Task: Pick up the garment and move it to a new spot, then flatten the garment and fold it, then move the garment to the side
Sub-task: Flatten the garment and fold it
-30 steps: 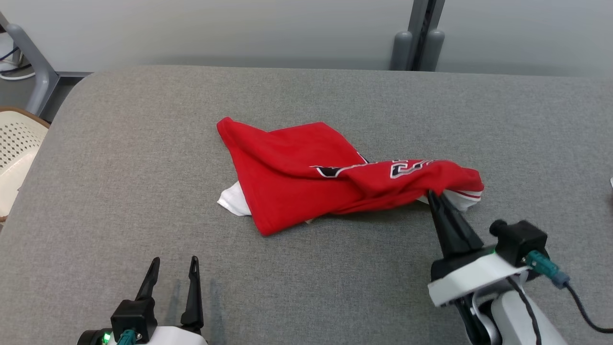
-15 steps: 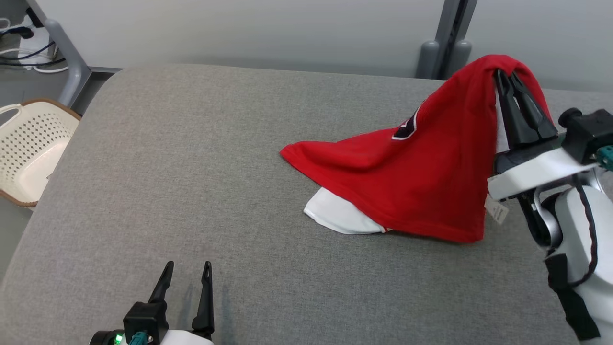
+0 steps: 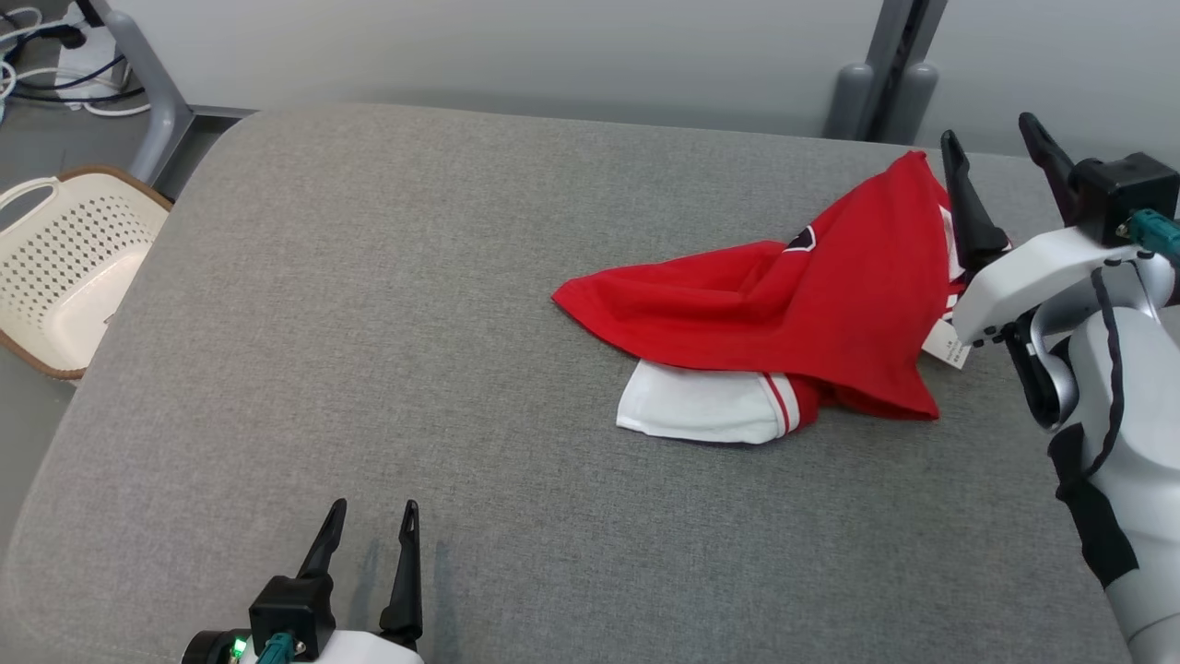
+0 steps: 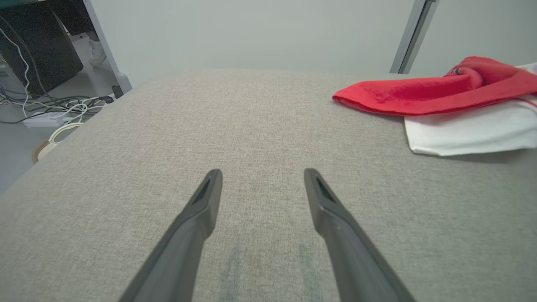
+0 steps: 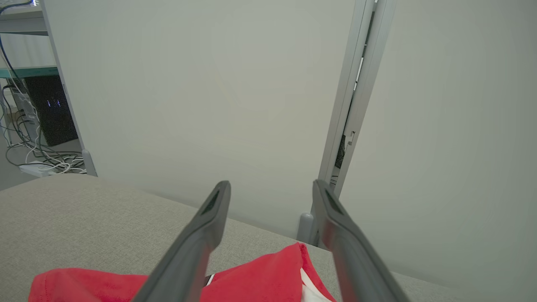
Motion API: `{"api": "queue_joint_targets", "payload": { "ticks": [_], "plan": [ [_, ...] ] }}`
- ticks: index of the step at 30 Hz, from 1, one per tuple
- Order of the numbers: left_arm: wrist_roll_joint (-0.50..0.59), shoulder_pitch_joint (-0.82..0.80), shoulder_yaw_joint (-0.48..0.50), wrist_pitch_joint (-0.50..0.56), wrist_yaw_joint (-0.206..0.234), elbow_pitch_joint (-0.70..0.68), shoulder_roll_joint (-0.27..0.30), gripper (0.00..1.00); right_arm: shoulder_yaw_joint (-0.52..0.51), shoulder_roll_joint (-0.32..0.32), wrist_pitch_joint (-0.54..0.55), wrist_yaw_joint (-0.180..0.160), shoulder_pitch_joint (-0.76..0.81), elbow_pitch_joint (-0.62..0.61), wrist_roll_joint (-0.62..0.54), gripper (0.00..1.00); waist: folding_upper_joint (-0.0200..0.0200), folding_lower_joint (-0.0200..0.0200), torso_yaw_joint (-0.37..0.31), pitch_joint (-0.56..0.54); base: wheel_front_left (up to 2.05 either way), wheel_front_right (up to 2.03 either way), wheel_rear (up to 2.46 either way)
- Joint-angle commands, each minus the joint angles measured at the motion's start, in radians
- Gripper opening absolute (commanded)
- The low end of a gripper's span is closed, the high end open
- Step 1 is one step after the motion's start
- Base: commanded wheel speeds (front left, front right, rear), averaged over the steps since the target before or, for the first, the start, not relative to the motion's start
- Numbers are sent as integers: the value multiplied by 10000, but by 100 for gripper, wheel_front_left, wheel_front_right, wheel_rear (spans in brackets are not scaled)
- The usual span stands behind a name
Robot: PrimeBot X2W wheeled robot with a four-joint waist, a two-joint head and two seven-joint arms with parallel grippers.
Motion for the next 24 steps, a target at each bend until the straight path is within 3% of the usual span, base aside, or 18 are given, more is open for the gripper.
{"api": "queue_joint_targets", "payload": {
  "ticks": [1, 13, 17, 24],
  "plan": [
    [-42, -172, 43, -17, 49, -37, 34, 100, 38, 8, 4, -2, 305, -138, 46, 100, 0, 0, -188, -66, 0, 0, 0],
    [26, 181, 265, -19, 37, -94, 35, 100, -95, 627, 4, -2, 3470, -2552, 267, 100, 0, 0, -1229, -779, 0, 0, 0],
    [70, 291, 354, -19, 50, -152, 35, 100, -557, 946, 4, -1, 4498, -3318, 274, 100, 0, 0, -1533, -989, 0, 0, 0],
    [116, 572, 543, -19, -3, -120, 35, 100, -857, 1278, 4, -2, 5930, -4037, 225, 100, 0, 0, -1887, -1387, 0, 0, 0]
  ]
}}
